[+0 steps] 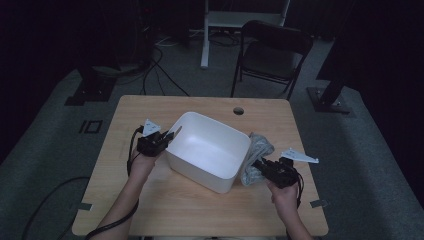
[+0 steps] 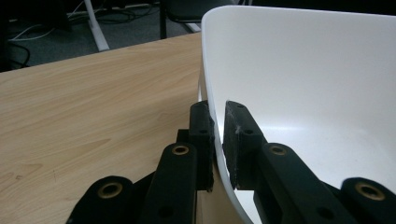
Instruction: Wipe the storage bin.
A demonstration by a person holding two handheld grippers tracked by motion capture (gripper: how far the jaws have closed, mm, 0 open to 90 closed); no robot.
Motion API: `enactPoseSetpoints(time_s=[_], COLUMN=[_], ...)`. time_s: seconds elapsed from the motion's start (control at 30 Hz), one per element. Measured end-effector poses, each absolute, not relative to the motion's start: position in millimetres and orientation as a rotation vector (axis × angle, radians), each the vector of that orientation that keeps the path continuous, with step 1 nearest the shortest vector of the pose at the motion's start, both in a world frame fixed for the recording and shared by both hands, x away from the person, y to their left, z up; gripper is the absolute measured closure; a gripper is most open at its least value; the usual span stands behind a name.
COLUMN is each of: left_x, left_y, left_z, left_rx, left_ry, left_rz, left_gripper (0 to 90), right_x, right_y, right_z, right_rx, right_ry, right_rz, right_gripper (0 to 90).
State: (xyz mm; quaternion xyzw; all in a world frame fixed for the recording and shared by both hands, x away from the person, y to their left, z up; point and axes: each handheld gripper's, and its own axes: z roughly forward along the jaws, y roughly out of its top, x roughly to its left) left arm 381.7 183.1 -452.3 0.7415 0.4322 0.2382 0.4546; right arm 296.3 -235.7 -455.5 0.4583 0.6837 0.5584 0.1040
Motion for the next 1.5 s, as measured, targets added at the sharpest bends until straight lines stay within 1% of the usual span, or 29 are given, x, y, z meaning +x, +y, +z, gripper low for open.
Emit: enactPoseSetpoints(time_s=[0.1,0.23,0.37,0.53,0.67,0.77,0.8,0.97,1.33,1.5], left_x=[382,382,382,382,382,382,382,381,381,381], left_y=[183,183,183,183,183,183,183,183,182,182], left_z=[-452,-452,-452,-452,-452,-452,-452,-452,-453,-453], left_rx=[1.834,1.847,1.846,1.833,1.833,1.831,1.827,1.824,1.819,1.815], left_ry=[1.065,1.054,1.058,1.073,1.076,1.075,1.076,1.079,1.080,1.089], left_rz=[0.589,0.589,0.591,0.598,0.598,0.596,0.596,0.594,0.602,0.611], left_gripper=[81.9,81.9,81.8,81.7,81.7,81.7,81.7,81.7,82.1,81.8], right_x=[291,293,296,302,301,295,288,277,283,290], right_y=[-229,-215,-211,-211,-216,-219,-219,-211,-204,-201], right_z=[-456,-462,-465,-478,-473,-469,-464,-457,-464,-480], right_rx=[1.333,1.300,1.316,1.376,1.378,1.362,1.340,1.271,1.255,1.310], right_ry=[2.040,2.078,2.071,2.102,2.097,2.090,2.076,2.090,2.096,2.146], right_rz=[1.658,1.614,1.595,1.570,1.583,1.588,1.601,1.611,1.588,1.525], right_gripper=[73.7,73.8,74.3,74.3,74.0,73.9,73.8,73.8,74.6,74.5])
